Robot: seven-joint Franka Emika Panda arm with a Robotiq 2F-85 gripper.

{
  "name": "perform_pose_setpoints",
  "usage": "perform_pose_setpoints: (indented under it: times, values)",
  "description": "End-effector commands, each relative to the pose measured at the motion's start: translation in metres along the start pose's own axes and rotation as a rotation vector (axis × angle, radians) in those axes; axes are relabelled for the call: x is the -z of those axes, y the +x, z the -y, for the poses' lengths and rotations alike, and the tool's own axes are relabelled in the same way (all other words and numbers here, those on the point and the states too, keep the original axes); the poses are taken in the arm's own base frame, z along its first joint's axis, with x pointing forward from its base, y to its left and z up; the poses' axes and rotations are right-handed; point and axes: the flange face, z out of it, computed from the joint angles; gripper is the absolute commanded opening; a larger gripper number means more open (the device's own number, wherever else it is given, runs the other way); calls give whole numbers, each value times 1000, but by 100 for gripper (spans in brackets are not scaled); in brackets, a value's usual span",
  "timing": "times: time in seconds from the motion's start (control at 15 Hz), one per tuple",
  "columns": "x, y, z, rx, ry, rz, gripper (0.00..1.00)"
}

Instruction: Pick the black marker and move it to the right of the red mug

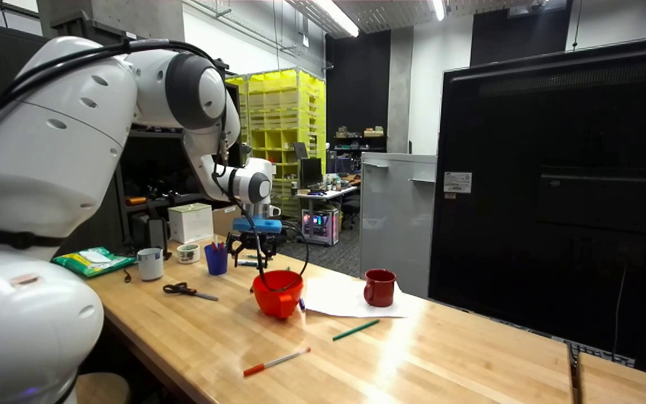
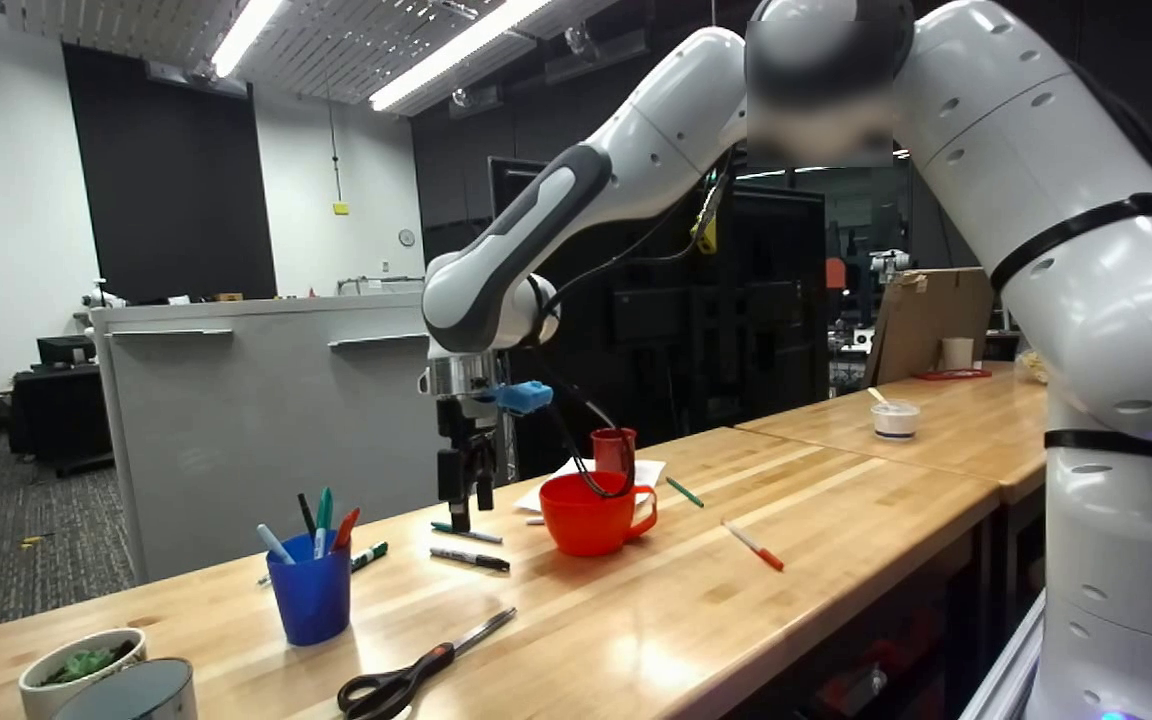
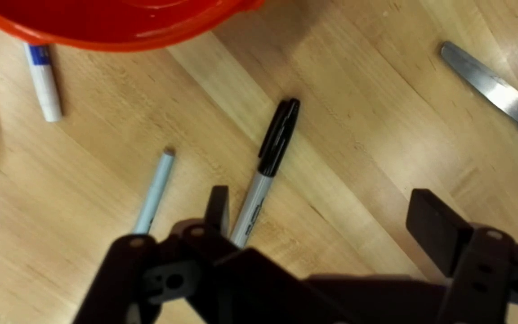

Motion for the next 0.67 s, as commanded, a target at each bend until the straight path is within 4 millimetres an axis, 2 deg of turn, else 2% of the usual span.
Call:
perform_pose_setpoints:
  times: [0.0, 0.6]
  values:
    - [-5, 2, -2, -4, 21, 19, 100]
    - [-22, 1, -3, -7, 36, 38, 100]
